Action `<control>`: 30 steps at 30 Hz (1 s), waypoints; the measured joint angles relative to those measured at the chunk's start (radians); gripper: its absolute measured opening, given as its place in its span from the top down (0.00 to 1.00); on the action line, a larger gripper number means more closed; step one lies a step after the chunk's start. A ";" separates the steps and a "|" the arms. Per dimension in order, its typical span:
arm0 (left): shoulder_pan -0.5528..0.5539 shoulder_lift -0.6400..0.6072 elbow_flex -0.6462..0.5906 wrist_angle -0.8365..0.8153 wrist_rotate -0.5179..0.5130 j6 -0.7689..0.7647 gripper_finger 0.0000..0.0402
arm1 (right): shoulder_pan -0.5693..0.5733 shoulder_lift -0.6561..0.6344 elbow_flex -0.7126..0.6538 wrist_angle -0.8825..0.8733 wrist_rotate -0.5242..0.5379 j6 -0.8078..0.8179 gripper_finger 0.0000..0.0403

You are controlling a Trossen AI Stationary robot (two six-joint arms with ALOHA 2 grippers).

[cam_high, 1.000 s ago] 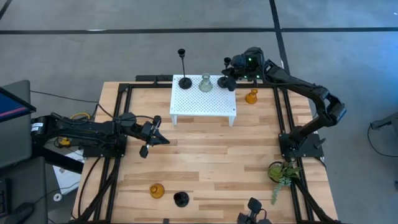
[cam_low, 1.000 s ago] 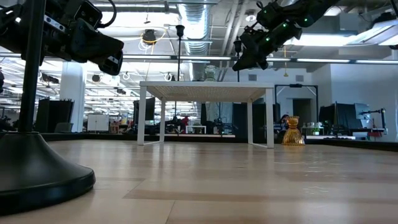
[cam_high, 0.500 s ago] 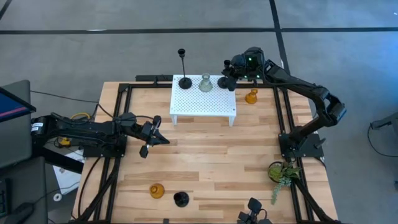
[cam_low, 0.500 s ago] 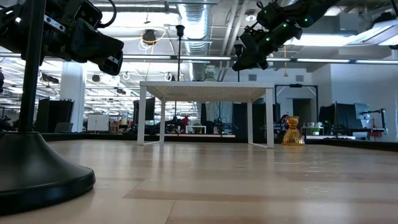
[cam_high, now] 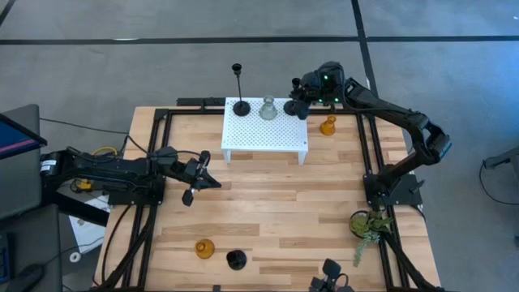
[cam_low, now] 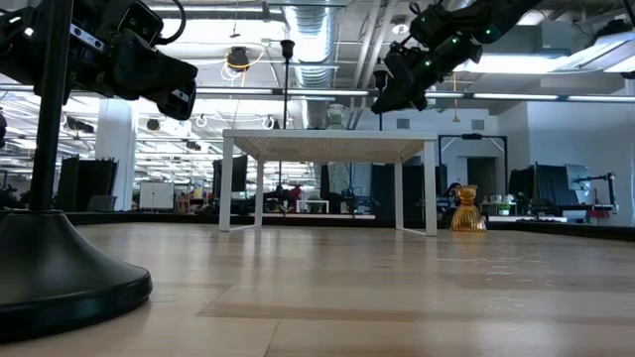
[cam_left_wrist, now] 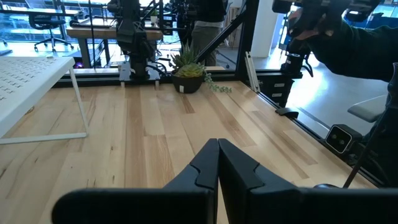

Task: Pick & Place candle stick holders
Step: Put the top black candle holder on the shelf, then put the black candle holder on the shelf

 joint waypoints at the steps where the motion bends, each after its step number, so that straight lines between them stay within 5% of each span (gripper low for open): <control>1: 0.000 0.000 0.000 0.000 0.000 0.000 0.98 | 0.002 0.000 0.000 -0.007 0.000 -0.005 0.84; 18: 0.000 0.000 0.000 0.000 0.000 0.000 0.98 | 0.006 -0.001 0.000 -0.048 0.003 -0.018 0.43; 30: 0.000 0.000 0.000 0.000 0.000 0.000 0.98 | 0.002 -0.002 0.023 -0.161 0.004 -0.019 0.39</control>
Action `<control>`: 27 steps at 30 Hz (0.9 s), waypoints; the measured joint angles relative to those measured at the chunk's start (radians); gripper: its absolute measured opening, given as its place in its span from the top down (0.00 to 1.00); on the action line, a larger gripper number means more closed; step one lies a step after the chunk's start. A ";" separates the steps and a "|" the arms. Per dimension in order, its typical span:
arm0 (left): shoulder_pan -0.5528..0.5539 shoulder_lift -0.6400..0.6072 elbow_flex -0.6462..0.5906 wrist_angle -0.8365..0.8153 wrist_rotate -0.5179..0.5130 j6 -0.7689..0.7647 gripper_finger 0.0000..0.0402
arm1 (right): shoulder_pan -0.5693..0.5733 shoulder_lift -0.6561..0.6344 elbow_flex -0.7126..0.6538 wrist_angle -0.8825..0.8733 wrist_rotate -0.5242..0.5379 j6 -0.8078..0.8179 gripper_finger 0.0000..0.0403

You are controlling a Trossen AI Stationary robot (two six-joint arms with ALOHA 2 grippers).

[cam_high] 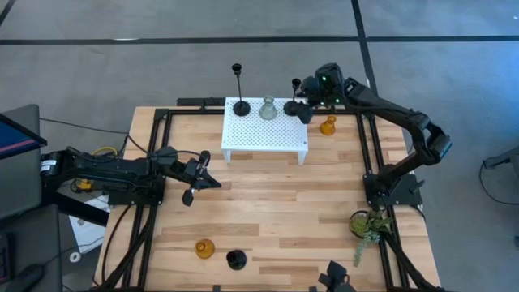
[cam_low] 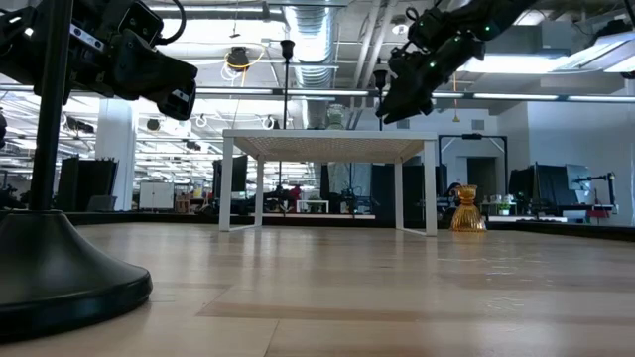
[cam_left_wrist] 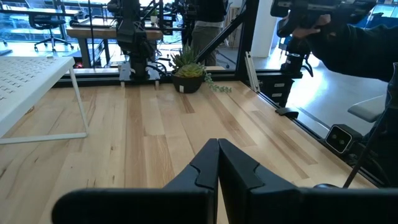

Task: Pick & Place candle stick holders
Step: Put the black candle holder on the shelf

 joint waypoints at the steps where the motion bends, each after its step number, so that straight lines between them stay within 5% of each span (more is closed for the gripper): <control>1: 0.000 0.000 0.000 0.000 0.000 0.000 0.98 | 0.000 0.000 0.007 -0.024 0.000 -0.002 0.39; 15: 0.000 0.000 0.000 -0.001 0.000 0.000 0.98 | -0.010 -0.001 0.068 -0.446 -0.005 -0.039 0.43; 27: 0.000 0.000 0.000 -0.004 0.000 -0.030 0.98 | 0.052 -0.024 0.034 -0.432 -0.061 -0.102 0.68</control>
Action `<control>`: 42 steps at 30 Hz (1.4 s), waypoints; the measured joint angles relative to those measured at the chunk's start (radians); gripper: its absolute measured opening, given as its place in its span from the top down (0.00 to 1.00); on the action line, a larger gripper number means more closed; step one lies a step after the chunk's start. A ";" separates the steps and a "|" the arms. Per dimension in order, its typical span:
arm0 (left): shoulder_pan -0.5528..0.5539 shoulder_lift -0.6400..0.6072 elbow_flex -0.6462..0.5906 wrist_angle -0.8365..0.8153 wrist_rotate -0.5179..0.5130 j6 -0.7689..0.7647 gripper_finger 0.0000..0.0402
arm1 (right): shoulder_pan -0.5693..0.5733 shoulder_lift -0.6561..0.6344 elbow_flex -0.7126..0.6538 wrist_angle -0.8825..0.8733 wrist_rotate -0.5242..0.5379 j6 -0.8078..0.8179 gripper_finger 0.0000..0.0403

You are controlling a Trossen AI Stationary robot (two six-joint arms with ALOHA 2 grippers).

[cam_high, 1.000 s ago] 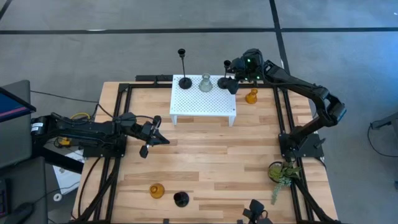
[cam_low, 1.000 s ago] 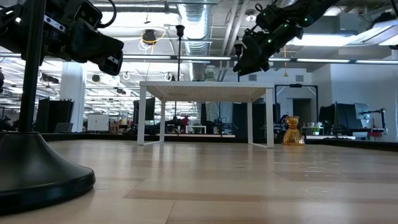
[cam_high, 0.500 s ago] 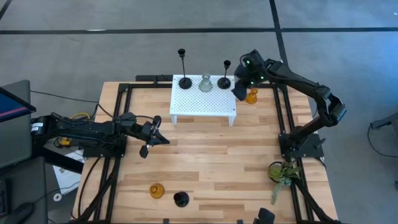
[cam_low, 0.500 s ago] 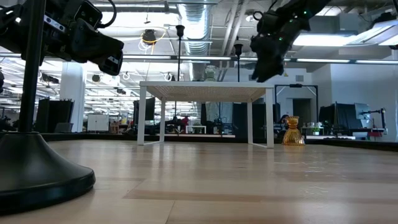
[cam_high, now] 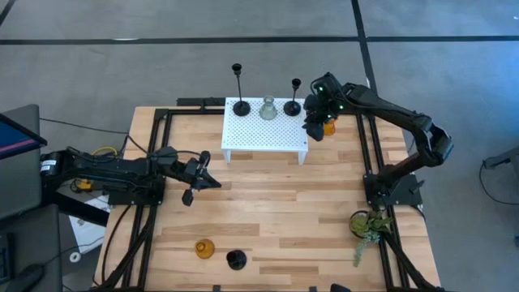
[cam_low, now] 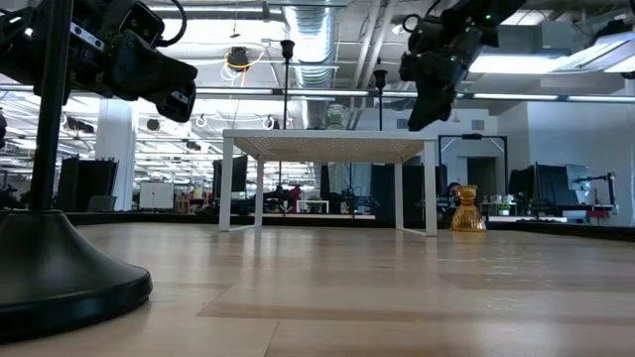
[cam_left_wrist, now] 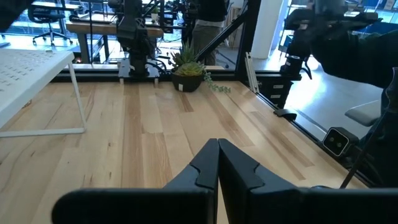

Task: Pick & Place candle stick holders
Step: Put the black candle holder on the shelf

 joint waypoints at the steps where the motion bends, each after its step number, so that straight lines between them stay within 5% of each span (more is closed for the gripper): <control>1: 0.000 0.000 0.000 0.000 0.000 0.000 0.98 | 0.008 -0.015 -0.017 0.010 0.000 -0.001 0.70; 10: 0.000 0.000 0.000 0.000 0.000 0.003 0.98 | 0.078 -0.288 -0.317 0.264 -0.056 0.068 0.83; 25: 0.000 0.000 0.000 0.002 0.000 0.004 0.98 | 0.236 -0.692 -0.817 0.838 -0.072 0.231 0.84; 33: 0.000 0.000 0.000 0.002 0.000 0.011 0.98 | 0.329 -0.731 -0.947 1.019 -0.072 0.328 0.84; 42: 0.000 0.000 0.000 0.003 0.000 0.011 0.98 | 0.395 -0.669 -0.958 1.032 -0.071 0.349 0.84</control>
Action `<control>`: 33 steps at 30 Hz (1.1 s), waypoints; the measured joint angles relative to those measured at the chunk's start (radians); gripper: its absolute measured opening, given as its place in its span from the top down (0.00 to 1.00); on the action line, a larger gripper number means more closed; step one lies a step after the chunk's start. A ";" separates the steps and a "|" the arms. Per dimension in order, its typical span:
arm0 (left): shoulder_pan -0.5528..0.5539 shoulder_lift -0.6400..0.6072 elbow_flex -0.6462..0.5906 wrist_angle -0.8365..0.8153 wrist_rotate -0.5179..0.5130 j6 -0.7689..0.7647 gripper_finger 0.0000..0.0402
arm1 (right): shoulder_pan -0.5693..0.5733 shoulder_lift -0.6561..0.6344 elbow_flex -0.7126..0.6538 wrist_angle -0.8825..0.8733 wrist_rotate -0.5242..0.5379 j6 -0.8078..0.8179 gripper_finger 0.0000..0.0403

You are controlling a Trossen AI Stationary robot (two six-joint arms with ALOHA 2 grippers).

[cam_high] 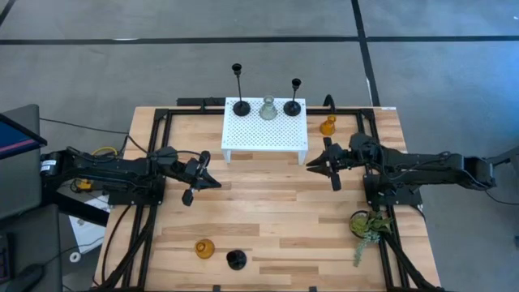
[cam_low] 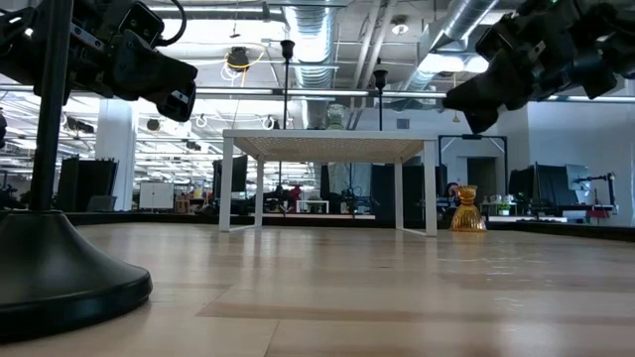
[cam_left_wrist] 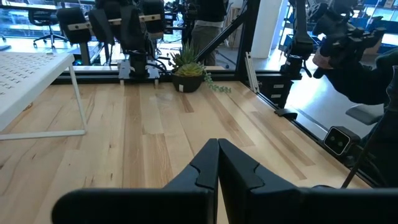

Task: Pick & Place candle stick holders
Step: Put the black candle holder on the shelf

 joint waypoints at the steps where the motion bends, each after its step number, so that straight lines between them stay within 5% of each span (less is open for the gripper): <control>1: 0.000 0.000 0.000 0.000 0.000 -0.001 0.98 | 0.003 0.009 0.000 -0.001 0.000 0.000 0.84; 19: 0.000 0.000 0.000 0.002 0.000 -0.003 0.98 | 0.002 0.181 0.000 0.004 0.004 0.000 0.84; 33: -0.004 0.000 0.000 0.002 0.000 -0.003 0.98 | 0.108 0.326 0.001 0.335 0.001 0.089 0.84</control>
